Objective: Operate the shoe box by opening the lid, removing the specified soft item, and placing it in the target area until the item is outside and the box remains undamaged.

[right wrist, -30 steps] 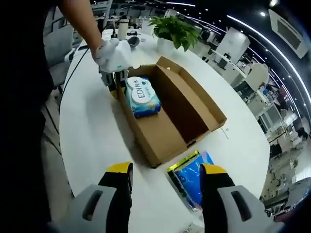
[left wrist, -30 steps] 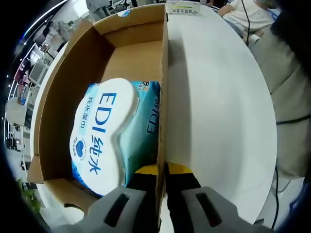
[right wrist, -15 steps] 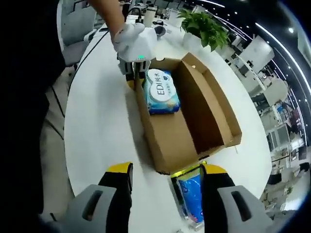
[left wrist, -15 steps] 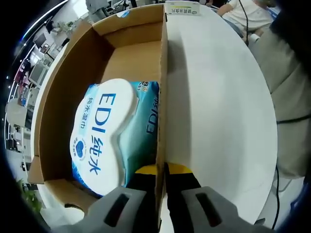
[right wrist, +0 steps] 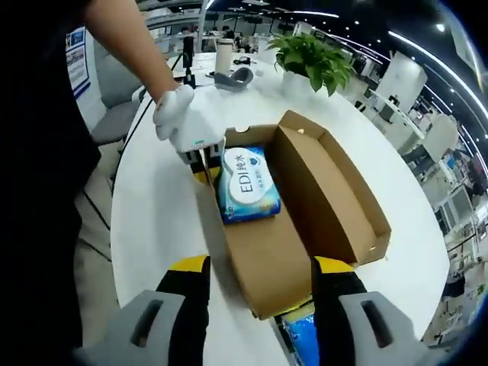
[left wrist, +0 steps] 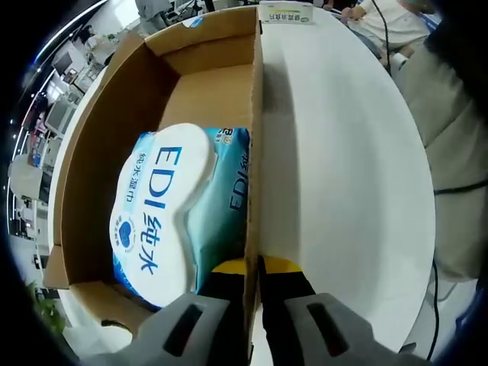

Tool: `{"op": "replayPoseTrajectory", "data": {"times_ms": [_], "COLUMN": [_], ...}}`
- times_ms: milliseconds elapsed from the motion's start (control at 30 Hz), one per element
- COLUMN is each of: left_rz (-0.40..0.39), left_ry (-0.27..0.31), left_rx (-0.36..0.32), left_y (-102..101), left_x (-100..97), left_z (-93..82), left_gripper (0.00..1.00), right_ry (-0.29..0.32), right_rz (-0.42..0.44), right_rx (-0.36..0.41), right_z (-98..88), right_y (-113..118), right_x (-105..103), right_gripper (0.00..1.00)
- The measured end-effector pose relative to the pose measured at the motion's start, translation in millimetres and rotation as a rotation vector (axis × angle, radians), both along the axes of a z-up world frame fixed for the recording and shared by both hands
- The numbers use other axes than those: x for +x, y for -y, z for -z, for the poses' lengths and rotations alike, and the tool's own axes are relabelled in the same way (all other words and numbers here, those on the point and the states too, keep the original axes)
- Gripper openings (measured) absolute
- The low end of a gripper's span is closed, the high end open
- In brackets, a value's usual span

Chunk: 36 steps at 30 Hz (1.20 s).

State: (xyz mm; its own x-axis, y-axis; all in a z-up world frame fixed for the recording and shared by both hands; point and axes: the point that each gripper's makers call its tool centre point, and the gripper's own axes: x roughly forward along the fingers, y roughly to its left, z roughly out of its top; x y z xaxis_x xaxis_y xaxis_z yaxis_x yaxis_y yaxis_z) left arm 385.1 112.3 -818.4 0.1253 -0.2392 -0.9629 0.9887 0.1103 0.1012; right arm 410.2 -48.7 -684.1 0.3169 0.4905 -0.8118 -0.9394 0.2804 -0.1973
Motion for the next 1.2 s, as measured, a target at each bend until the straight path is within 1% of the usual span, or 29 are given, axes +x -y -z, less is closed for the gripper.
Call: {"op": "replayPoseTrajectory", "data": {"times_ms": [33, 133, 200, 267, 300, 333, 400, 467, 567, 667, 733, 767, 833, 867, 933, 1067, 1100, 1200], "left_rz": [0.000, -0.001, -0.001, -0.003, -0.002, -0.002, -0.002, -0.002, 0.001, -0.002, -0.001, -0.002, -0.001, -0.002, -0.002, 0.000, 0.000, -0.001], "left_ry": [0.001, 0.000, -0.001, -0.002, -0.001, -0.001, -0.003, -0.002, 0.001, -0.003, -0.002, -0.002, -0.002, -0.002, -0.002, 0.000, -0.001, -0.002], "left_rx": [0.000, 0.000, 0.000, 0.000, 0.000, 0.000, 0.000, 0.000, 0.000, 0.000, 0.000, 0.000, 0.000, 0.000, 0.000, 0.000, 0.000, 0.000], "left_y": [0.0, 0.0, 0.0, -0.1, -0.2, -0.3, -0.3, -0.3, -0.4, -0.6, -0.6, -0.6, -0.5, -0.5, -0.4, -0.3, -0.2, -0.2], "left_x": [0.0, -0.3, -0.3, -0.3, -0.1, -0.2, -0.1, -0.3, -0.2, -0.2, -0.1, -0.2, -0.1, -0.2, -0.2, -0.2, -0.2, -0.1], "left_z": [0.0, -0.3, -0.2, -0.3, -0.3, -0.2, -0.2, -0.3, -0.2, -0.1, 0.0, -0.1, 0.0, 0.0, -0.2, -0.2, -0.4, 0.0], "left_gripper": [0.01, 0.01, 0.01, 0.01, 0.01, 0.01, 0.01, 0.01, 0.01, 0.01, 0.01, 0.01, 0.01, 0.01, 0.01, 0.01, 0.01, 0.01], "right_ry": [-0.014, -0.010, -0.021, -0.039, -0.061, -0.071, -0.092, -0.094, -0.102, -0.097, -0.109, -0.118, -0.130, -0.123, -0.108, -0.114, -0.108, -0.109], "right_rz": [-0.002, -0.026, -0.027, -0.021, -0.013, -0.008, 0.008, 0.000, -0.014, -0.041, -0.064, -0.091, -0.133, -0.173, -0.197, -0.176, -0.160, -0.138], "right_rx": [-0.006, -0.013, -0.016, 0.008, 0.020, 0.034, 0.046, 0.058, 0.050, 0.038, 0.033, 0.019, -0.034, -0.068, -0.086, -0.069, -0.050, -0.025], "right_z": [1.2, -0.1, -0.5, -2.1, -1.4, -1.1, 0.7, 3.2, 7.6, 10.4, 13.6, 15.8, 22.6, 25.5, 26.4, 23.3, 21.6, 18.0], "right_y": [-0.9, -4.1, -5.1, -8.8, -10.7, -12.6, -14.8, -20.0, -27.4, -35.2, -40.7, -41.3, -37.8, -35.8, -36.1, -41.0, -44.6, -51.7], "right_x": [0.8, 5.3, 7.6, 10.5, 11.3, 12.4, 14.8, 19.0, 21.8, 23.1, 21.6, 19.2, 16.9, 16.3, 17.9, 26.1, 30.7, 36.0], "right_gripper": [0.52, 0.52, 0.52, 0.52, 0.52, 0.52, 0.52, 0.52, 0.52, 0.53, 0.53, 0.54, 0.54, 0.54, 0.54, 0.55, 0.56, 0.56]}}
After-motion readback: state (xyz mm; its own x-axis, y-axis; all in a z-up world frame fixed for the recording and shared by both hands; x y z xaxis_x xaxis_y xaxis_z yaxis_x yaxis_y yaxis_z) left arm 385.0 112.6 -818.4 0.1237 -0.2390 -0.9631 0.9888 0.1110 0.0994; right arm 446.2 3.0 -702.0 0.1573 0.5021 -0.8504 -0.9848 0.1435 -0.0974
